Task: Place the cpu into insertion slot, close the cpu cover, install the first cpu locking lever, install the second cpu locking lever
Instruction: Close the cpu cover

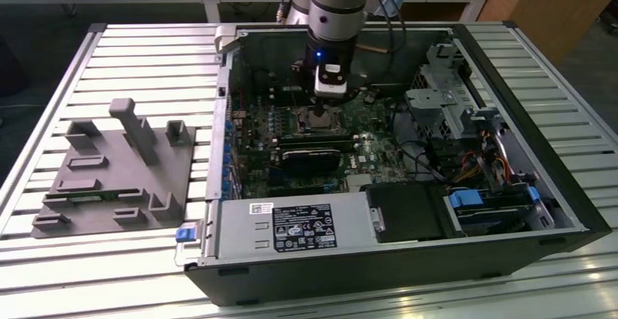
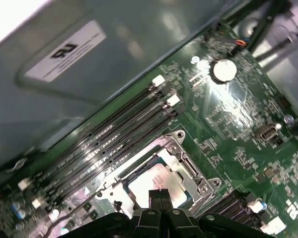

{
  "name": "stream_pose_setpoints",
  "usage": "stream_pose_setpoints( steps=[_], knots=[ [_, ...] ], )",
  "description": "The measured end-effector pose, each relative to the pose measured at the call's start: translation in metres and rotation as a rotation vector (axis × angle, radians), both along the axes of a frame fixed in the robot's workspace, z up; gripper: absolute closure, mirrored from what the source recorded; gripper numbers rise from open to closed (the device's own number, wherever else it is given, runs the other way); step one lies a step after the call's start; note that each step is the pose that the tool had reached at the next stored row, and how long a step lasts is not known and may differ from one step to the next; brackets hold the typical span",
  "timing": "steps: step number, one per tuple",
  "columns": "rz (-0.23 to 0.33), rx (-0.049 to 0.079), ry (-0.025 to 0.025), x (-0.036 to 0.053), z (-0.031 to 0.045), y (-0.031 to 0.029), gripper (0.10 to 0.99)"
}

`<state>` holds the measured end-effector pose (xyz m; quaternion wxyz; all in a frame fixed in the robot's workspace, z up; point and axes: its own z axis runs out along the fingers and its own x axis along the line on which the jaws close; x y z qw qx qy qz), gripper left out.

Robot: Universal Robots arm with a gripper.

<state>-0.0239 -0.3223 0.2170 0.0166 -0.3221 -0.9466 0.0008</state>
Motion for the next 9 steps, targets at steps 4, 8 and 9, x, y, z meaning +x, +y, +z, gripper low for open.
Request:
stream_pose_setpoints(
  steps=[4, 8, 9],
  knots=[
    [0.070, 0.000, 0.0000, 0.0000, -0.0002, 0.0000, 0.980],
    [0.143, 0.000, 0.0000, 0.0000, -0.0003, 0.0000, 0.980],
    [0.161, 0.000, 0.0000, 0.0000, -0.0004, 0.0000, 0.980]
  ],
)
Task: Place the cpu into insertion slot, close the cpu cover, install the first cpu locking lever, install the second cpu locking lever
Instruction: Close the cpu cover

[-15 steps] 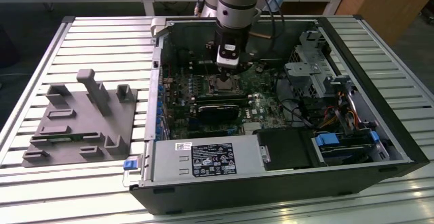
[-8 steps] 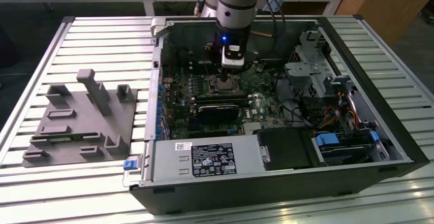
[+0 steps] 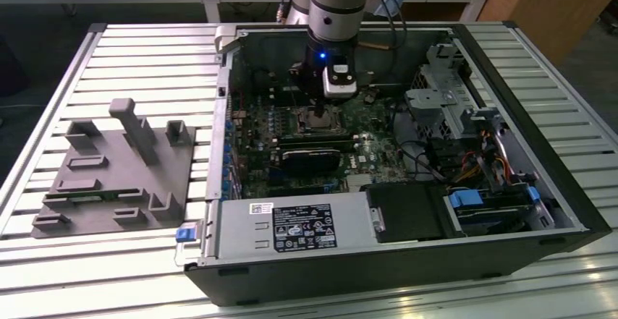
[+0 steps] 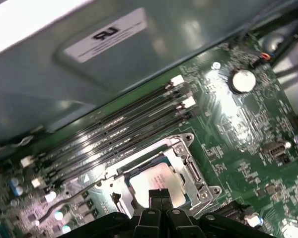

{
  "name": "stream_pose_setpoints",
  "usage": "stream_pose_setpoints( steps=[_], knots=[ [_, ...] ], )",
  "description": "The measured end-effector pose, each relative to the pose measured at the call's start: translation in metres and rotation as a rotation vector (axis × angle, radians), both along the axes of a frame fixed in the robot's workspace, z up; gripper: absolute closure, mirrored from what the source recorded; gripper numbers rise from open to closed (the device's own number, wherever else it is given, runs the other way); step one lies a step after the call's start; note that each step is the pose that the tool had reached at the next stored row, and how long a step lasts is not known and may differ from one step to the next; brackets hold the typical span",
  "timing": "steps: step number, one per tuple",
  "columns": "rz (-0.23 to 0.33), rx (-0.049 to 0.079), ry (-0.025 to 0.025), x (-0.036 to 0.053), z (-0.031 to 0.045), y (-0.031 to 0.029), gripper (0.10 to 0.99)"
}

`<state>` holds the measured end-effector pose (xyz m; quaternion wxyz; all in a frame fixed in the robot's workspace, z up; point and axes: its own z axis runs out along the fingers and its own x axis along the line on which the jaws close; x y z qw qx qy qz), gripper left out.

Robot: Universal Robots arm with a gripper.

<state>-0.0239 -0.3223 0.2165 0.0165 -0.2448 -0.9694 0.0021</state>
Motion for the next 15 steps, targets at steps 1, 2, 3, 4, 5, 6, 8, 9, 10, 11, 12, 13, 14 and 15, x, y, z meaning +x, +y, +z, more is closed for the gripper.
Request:
stream_pose_setpoints(
  steps=[1, 2, 3, 4, 5, 6, 8, 9, 10, 11, 12, 13, 14, 15],
  knots=[
    [0.018, 0.000, 0.0000, 0.0000, -0.0001, 0.0000, 0.980],
    [0.036, 0.000, 0.0000, 0.0000, -0.0002, 0.0000, 0.980],
    [0.054, 0.000, 0.0000, 0.0000, -0.0002, 0.0000, 0.980],
    [0.072, 0.000, 0.0000, 0.0000, -0.0003, 0.0000, 0.980],
    [0.091, 0.000, -0.0001, 0.0000, -0.0004, 0.0000, 0.980],
    [0.108, 0.000, -0.0004, 0.0000, -0.0004, 0.0000, 0.980],
    [0.139, 0.003, -0.0019, 0.0000, -0.0006, 0.0000, 0.980],
    [0.152, 0.004, -0.0030, 0.0000, -0.0006, 0.0000, 0.980],
    [0.166, 0.006, -0.0044, 0.0000, -0.0006, 0.0000, 0.980],
    [0.180, 0.009, -0.0059, 0.0000, -0.0006, 0.0000, 0.980],
    [0.193, 0.011, -0.0074, 0.0000, -0.0007, 0.0000, 0.980],
    [0.205, 0.014, -0.0088, 0.0000, -0.0007, 0.0000, 0.980],
    [0.218, 0.016, -0.0103, 0.0000, -0.0007, 0.0000, 0.980],
    [0.231, 0.018, -0.0118, 0.0000, -0.0007, 0.0000, 0.980]
  ],
)
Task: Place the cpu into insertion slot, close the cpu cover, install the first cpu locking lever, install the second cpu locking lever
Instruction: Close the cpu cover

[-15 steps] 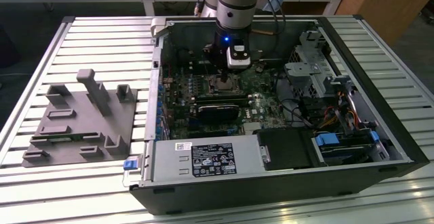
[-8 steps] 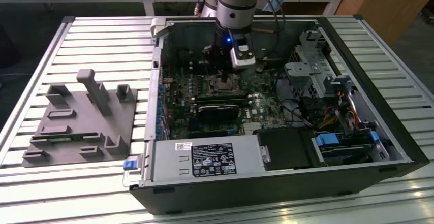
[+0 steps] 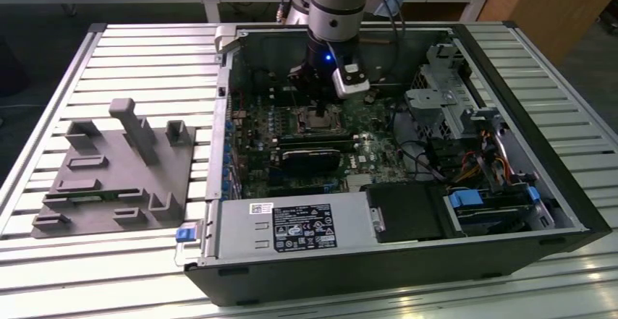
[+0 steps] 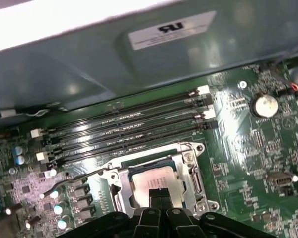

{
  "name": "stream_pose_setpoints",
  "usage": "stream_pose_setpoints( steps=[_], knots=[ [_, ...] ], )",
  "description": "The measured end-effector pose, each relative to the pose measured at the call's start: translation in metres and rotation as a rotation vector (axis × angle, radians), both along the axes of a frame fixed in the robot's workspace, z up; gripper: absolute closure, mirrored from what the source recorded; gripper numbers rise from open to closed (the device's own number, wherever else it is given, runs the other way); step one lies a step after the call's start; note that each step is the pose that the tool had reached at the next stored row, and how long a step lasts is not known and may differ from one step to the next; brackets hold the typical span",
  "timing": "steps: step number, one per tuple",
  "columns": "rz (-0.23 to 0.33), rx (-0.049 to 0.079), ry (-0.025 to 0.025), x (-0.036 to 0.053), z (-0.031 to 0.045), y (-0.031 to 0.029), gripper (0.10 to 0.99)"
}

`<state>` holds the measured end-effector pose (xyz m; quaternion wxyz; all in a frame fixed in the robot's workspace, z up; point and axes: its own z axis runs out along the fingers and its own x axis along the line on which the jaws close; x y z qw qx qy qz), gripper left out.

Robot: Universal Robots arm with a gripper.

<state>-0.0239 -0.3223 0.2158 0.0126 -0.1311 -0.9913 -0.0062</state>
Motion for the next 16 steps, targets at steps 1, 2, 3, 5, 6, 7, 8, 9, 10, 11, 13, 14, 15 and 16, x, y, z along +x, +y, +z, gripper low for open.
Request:
stream_pose_setpoints(
  steps=[1, 2, 3, 5, 6, 7, 8, 9, 10, 11, 13, 14, 15, 16],
  knots=[
    [0.013, 0.002, -0.0016, 0.0000, 0.0000, 0.0000, 0.980],
    [0.026, 0.005, -0.0031, 0.0000, 0.0000, 0.0000, 0.980],
    [0.039, 0.007, -0.0047, 0.0000, -0.0001, 0.0000, 0.980],
    [0.066, 0.011, -0.0080, 0.0000, -0.0001, 0.0000, 0.980],
    [0.079, 0.013, -0.0096, 0.0000, -0.0001, 0.0000, 0.980],
    [0.091, 0.014, -0.0101, 0.0000, -0.0001, 0.0000, 0.980],
    [0.096, 0.014, -0.0101, 0.0000, -0.0001, 0.0000, 0.980],
    [0.096, 0.014, -0.0101, 0.0000, -0.0001, 0.0000, 0.980],
    [0.096, 0.014, -0.0101, 0.0000, -0.0001, 0.0000, 0.980],
    [0.097, 0.014, -0.0124, -0.0001, -0.0001, -0.0003, 0.980],
    [0.098, 0.015, -0.0288, -0.0002, -0.0003, -0.0008, 0.980],
    [0.100, 0.016, -0.0380, -0.0002, -0.0004, -0.0010, 0.980],
    [0.102, 0.017, -0.0463, -0.0004, -0.0007, -0.0013, 0.980],
    [0.102, 0.017, -0.0496, -0.0008, -0.0011, -0.0017, 0.980]
  ],
)
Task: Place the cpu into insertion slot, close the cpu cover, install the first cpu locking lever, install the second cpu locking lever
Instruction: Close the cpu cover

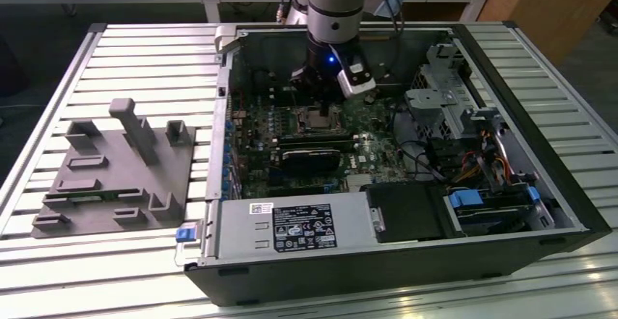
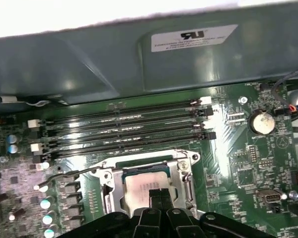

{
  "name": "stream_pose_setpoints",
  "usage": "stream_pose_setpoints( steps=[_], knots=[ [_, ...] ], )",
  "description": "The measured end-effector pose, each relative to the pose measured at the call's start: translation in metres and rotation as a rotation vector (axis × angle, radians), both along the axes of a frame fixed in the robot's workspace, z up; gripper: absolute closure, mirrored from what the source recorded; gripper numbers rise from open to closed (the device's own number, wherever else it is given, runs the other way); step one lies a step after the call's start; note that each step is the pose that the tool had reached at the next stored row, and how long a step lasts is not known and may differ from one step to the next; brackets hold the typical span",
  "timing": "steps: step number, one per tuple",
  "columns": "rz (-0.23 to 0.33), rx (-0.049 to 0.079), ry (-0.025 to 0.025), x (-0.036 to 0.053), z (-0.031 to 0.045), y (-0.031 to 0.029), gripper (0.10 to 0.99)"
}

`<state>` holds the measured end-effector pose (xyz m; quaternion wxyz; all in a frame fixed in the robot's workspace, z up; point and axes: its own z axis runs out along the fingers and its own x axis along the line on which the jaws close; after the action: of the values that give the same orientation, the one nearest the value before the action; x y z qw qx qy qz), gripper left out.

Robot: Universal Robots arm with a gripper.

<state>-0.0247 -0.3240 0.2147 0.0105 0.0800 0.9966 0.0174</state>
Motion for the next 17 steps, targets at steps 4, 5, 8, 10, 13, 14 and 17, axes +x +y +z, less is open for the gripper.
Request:
stream_pose_setpoints(
  steps=[4, 5, 8, 10, 13, 14, 17],
  knots=[
    [0.000, 0.000, -0.0006, -0.0032, -0.0016, -0.0008, 0.980],
    [0.000, 0.000, -0.0005, -0.0042, -0.0018, -0.0008, 0.980],
    [0.000, 0.000, -0.0006, -0.0072, -0.0025, -0.0008, 0.980],
    [0.000, 0.000, -0.0005, -0.0092, -0.0029, -0.0008, 0.980],
    [0.000, 0.000, -0.0006, -0.0139, -0.0033, -0.0008, 0.980],
    [0.000, 0.000, -0.0006, -0.0159, -0.0034, -0.0008, 0.980],
    [0.000, 0.000, -0.0006, -0.0216, -0.0038, -0.0008, 0.980]
  ],
)
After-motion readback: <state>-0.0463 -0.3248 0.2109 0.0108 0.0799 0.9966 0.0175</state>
